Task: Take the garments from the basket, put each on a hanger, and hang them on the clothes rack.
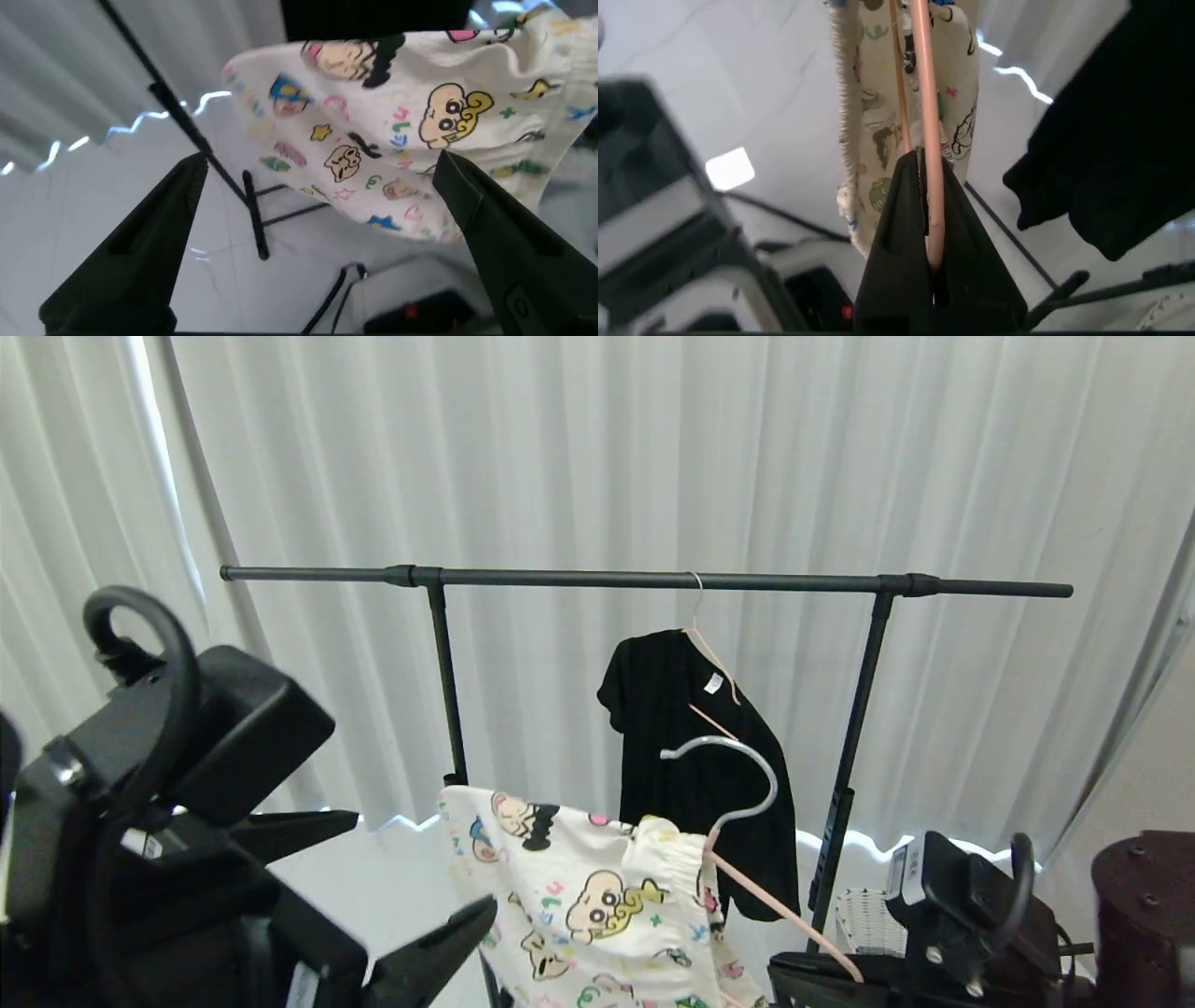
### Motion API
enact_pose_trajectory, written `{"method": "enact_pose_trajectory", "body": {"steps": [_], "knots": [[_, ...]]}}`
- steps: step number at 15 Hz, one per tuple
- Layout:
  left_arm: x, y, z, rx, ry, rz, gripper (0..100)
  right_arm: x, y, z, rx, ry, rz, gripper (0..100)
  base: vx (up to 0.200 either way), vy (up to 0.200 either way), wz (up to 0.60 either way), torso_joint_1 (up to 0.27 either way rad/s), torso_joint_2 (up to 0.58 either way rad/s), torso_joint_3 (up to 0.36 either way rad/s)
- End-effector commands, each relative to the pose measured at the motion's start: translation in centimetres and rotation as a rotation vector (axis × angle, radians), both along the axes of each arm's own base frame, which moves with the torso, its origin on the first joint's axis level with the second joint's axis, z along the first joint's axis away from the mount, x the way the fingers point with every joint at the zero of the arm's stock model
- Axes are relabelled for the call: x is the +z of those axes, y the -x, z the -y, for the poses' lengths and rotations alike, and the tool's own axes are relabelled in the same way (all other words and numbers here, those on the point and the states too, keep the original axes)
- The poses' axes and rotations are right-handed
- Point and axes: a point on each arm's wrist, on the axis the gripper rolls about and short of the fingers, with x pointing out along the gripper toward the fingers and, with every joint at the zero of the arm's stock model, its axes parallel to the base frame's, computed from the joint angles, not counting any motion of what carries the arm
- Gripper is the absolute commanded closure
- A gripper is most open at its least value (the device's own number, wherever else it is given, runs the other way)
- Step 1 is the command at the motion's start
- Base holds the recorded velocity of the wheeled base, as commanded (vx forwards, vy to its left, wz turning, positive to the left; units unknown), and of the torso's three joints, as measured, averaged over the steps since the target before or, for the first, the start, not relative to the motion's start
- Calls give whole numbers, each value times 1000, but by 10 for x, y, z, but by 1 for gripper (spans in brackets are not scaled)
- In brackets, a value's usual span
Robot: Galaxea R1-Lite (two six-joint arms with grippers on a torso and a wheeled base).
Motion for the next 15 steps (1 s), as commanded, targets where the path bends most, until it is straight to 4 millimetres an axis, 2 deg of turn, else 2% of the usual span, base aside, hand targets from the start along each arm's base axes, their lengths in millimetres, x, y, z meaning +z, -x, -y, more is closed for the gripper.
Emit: {"method": "enact_pose_trajectory", "body": {"steps": [1, 3, 4, 5, 10, 15], "knots": [[0, 16, -28, -96, 27, 19, 0, 1, 6, 10, 18, -10, 16, 100, 0, 0, 0, 0, 0, 0], [-7, 24, -38, -288, -28, 30, 0, -4, 13, 9, 91, 15, 24, 100, 0, 0, 0, 0, 0, 0], [-12, 27, -39, -453, -31, 51, 0, -8, 20, 8, 140, 38, 35, 100, 0, 0, 0, 0, 0, 0], [-16, 25, -37, -515, -23, 58, 0, -9, 25, 6, 177, 46, 45, 100, 0, 0, 0, 0, 0, 0], [-42, 15, -21, -677, -97, 32, 0, -12, 43, -3, 290, 57, 47, 100, 0, 0, 0, 0, 0, 0], [-52, 12, -9, -758, -89, -30, 0, -9, 41, -8, 295, 54, 67, 100, 0, 0, 0, 0, 0, 0]]}}
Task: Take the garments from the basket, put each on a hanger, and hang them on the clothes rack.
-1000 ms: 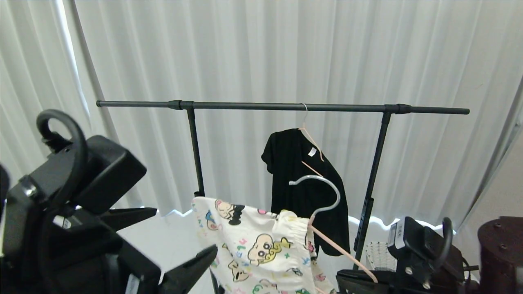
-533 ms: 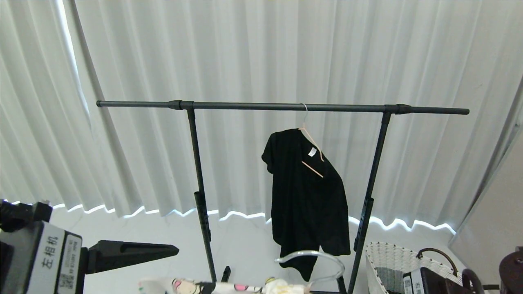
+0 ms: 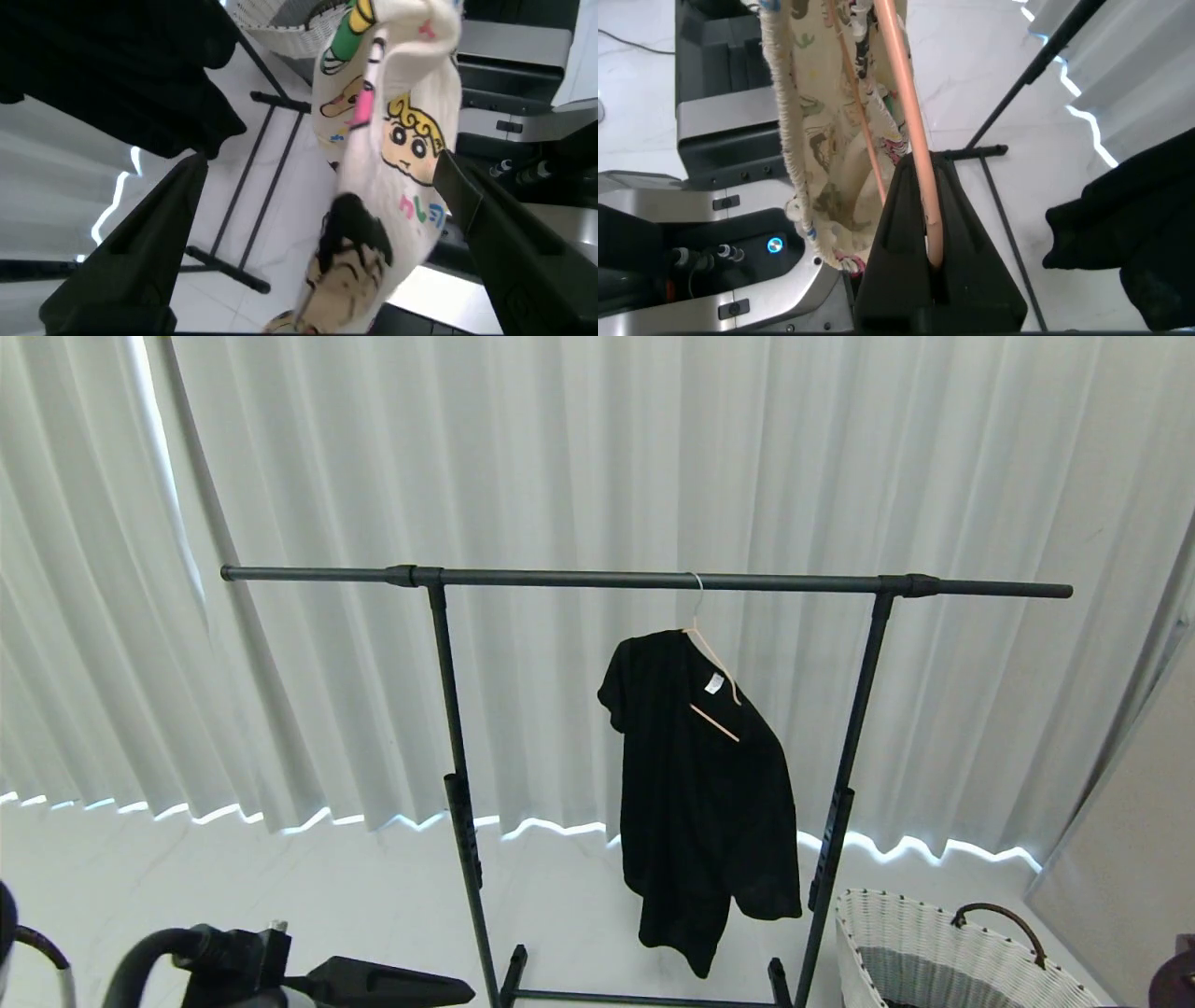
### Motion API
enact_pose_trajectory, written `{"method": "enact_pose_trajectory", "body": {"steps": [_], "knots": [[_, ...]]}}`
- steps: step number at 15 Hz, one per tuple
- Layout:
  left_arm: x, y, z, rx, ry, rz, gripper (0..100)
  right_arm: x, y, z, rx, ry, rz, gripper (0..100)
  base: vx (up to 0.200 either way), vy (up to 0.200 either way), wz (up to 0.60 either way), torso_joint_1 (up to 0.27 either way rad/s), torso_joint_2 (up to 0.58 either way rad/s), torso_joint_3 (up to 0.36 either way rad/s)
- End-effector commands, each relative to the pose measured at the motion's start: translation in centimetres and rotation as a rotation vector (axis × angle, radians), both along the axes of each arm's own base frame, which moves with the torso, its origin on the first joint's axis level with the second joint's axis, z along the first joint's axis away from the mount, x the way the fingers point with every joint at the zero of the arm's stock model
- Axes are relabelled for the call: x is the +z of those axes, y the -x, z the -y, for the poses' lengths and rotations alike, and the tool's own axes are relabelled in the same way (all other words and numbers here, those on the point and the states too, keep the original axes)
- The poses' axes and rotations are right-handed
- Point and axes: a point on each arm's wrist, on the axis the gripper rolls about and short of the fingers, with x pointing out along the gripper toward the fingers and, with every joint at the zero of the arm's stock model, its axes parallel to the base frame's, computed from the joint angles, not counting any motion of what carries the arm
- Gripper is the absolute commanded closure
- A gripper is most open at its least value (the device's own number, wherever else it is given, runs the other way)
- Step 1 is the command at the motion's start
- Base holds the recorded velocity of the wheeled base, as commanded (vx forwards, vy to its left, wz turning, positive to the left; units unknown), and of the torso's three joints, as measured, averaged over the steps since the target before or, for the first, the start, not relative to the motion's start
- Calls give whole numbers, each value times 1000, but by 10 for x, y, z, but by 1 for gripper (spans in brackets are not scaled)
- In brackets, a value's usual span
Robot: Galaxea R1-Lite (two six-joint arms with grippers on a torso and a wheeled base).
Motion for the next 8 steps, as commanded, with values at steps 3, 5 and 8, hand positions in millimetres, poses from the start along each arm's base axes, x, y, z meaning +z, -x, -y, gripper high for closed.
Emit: {"method": "enact_pose_trajectory", "body": {"steps": [3, 5, 8], "knots": [[-16, -3, 5, -4, -57, -36, 0, -1, 0, -2, 5, 6, 5, 100, 0, 0, 0, 0, 0, 0], [-20, -2, 4, -6, -67, -40, 100, -1, 0, -2, 7, 4, 11, 100, 0, 0, 0, 0, 0, 0], [-21, -2, 4, -13, -75, -33, 100, 3, -2, -5, 4, -9, 18, 100, 0, 0, 0, 0, 0, 0]]}}
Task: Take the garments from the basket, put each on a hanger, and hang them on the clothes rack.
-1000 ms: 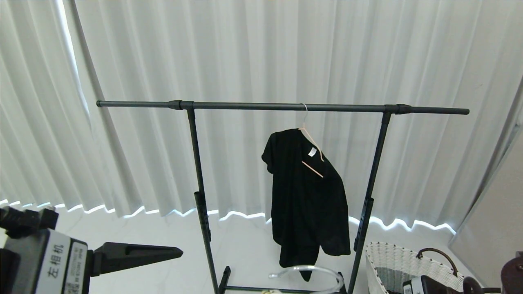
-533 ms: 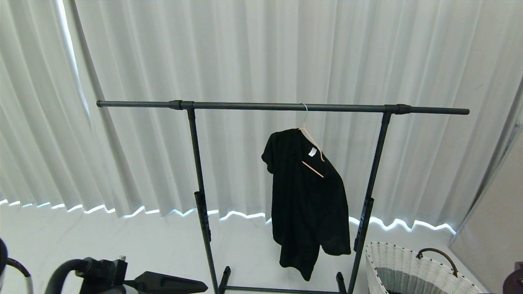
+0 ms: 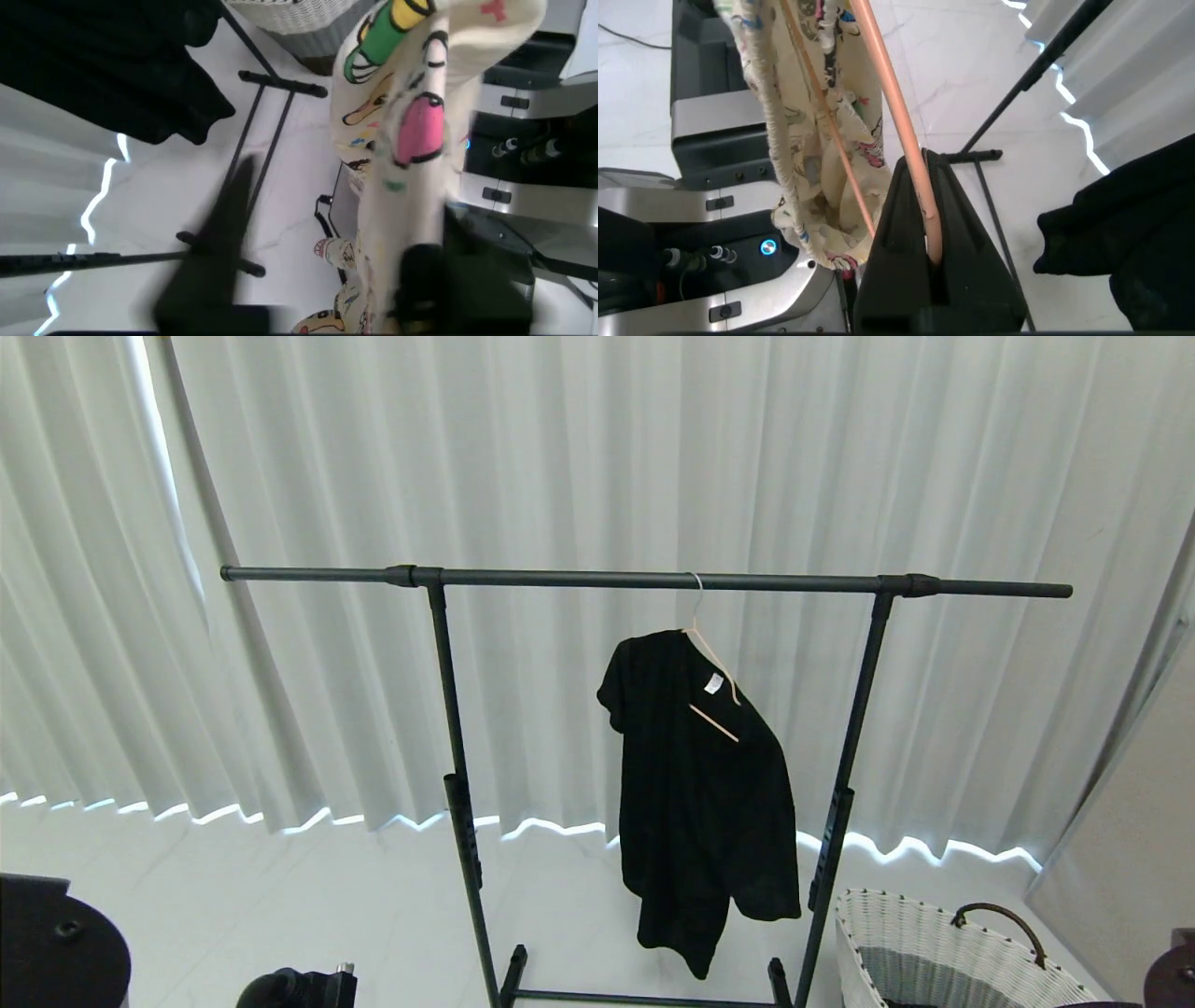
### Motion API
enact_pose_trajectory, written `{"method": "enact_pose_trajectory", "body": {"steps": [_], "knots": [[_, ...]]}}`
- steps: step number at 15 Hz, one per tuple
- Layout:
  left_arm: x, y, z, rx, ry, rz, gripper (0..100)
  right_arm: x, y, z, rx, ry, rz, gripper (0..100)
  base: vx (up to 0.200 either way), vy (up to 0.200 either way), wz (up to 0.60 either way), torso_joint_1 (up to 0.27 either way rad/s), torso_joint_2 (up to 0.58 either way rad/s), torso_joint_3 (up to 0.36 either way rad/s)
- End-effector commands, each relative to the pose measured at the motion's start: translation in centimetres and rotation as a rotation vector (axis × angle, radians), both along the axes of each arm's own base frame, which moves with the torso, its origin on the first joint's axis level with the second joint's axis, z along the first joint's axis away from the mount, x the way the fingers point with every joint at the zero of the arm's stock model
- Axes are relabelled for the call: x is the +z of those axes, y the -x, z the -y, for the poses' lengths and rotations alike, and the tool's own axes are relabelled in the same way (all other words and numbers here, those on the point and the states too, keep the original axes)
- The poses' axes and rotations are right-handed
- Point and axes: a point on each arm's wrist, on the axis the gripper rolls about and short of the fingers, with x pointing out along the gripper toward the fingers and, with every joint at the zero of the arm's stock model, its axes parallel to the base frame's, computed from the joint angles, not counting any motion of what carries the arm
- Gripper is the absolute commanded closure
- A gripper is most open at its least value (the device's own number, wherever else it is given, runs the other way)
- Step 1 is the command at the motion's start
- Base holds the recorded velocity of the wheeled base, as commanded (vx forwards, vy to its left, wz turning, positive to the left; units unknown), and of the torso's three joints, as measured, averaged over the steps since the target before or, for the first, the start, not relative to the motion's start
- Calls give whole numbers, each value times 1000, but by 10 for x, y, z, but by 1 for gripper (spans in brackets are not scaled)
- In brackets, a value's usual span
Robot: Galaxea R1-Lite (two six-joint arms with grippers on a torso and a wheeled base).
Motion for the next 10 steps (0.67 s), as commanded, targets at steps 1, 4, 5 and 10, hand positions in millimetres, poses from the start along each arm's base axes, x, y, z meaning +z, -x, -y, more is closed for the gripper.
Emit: {"method": "enact_pose_trajectory", "body": {"steps": [1, 4, 5, 10], "knots": [[-2, 0, 0, 0, -8, -5, 100, 2, -1, -2, 1, -5, 1, 100, 0, 0, 0, 0, 0, 0], [-5, 0, -1, 0, -20, -13, 100, 3, -1, -2, -2, -13, 5, 100, 0, 0, 0, 0, 0, 0], [-6, 0, -1, 3, -23, -13, 100, 4, -1, -2, -2, -15, 6, 100, 0, 0, 0, 0, 0, 0], [-15, -6, -7, 75, -24, -9, 100, 4, -2, -1, -47, -8, 24, 0, 0, 0, 0, 0, 0, 0]]}}
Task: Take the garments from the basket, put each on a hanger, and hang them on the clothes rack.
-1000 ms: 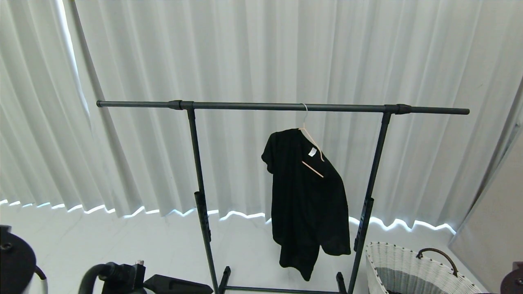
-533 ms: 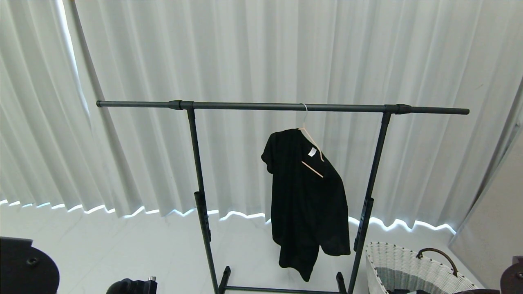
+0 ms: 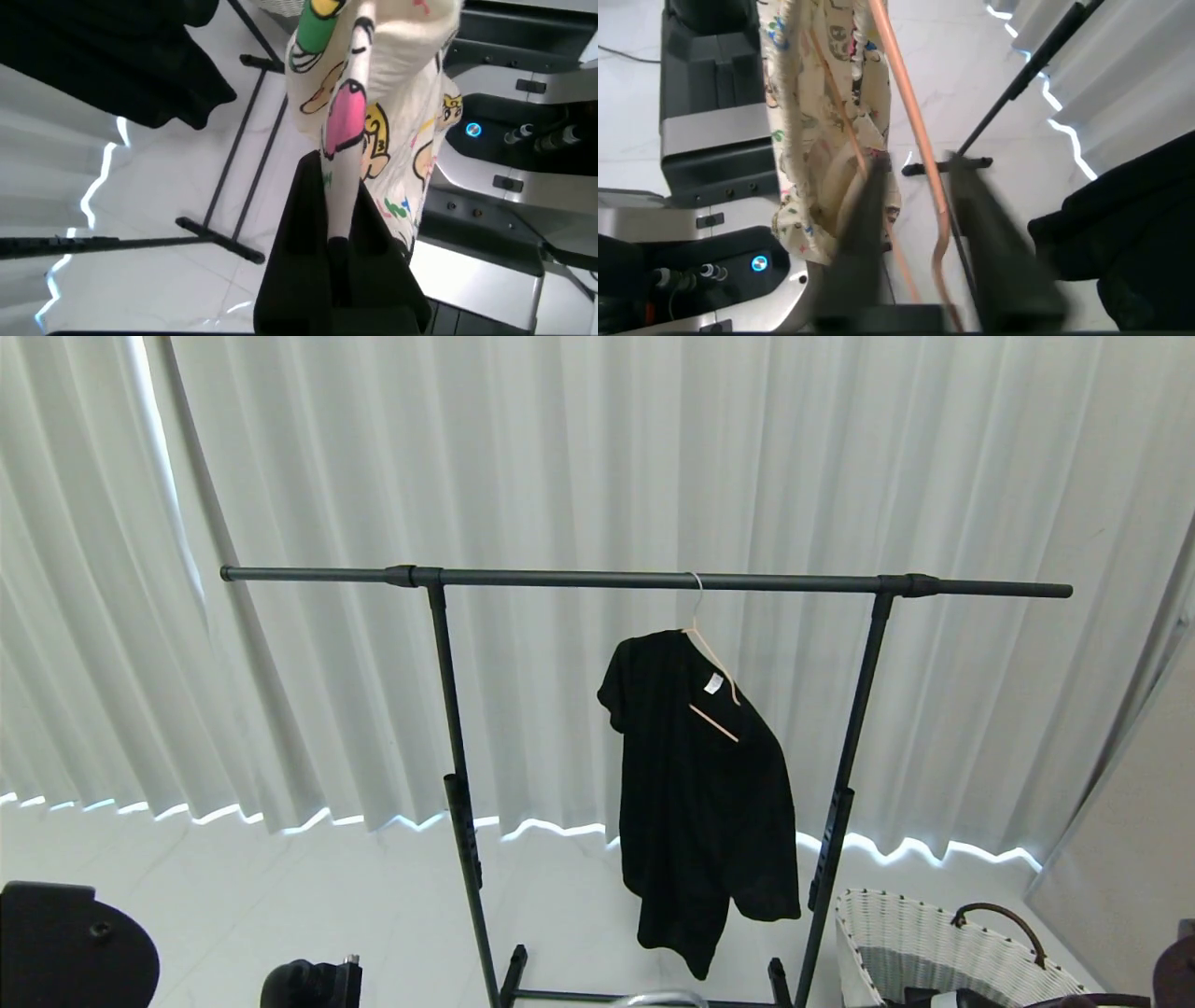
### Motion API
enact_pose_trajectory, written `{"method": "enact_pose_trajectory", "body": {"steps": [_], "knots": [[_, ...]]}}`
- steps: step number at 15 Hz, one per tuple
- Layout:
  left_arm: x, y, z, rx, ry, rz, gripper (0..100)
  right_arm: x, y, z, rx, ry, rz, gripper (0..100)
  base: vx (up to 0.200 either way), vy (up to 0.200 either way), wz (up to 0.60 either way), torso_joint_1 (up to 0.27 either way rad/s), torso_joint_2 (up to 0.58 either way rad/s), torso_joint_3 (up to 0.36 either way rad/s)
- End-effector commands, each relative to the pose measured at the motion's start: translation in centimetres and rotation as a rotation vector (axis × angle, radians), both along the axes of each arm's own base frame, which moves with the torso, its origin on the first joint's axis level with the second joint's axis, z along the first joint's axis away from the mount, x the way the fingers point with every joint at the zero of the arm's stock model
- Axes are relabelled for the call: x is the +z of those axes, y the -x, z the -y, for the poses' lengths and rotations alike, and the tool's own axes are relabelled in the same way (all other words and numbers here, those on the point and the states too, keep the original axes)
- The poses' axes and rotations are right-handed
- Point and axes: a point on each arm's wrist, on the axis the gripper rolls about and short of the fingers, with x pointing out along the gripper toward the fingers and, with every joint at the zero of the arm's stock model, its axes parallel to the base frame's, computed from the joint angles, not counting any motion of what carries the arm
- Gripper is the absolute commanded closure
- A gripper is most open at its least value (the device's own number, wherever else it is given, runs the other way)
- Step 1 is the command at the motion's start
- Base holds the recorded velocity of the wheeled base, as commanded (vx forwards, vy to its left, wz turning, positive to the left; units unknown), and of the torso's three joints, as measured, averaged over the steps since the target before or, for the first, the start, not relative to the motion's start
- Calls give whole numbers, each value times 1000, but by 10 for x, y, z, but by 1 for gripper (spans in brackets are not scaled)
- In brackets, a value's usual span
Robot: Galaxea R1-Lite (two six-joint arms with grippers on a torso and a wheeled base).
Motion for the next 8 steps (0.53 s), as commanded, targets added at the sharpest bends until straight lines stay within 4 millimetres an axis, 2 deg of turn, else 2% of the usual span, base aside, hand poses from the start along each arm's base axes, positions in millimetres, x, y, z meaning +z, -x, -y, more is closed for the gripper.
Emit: {"method": "enact_pose_trajectory", "body": {"steps": [1, 4, 8], "knots": [[-6, -3, -4, 38, -12, -2, 100, 0, -1, 1, -18, 5, 6, 0, 0, 0, 0, 0, 0, 0], [-13, -9, -10, 129, -31, 23, 100, -2, -2, 2, -61, 16, 19, 0, 0, 0, 0, 0, 0, 0], [0, -22, -9, 199, 84, 118, 100, -6, -4, -3, -93, 14, -58, 0, 0, 0, 0, 0, 0, 0]]}}
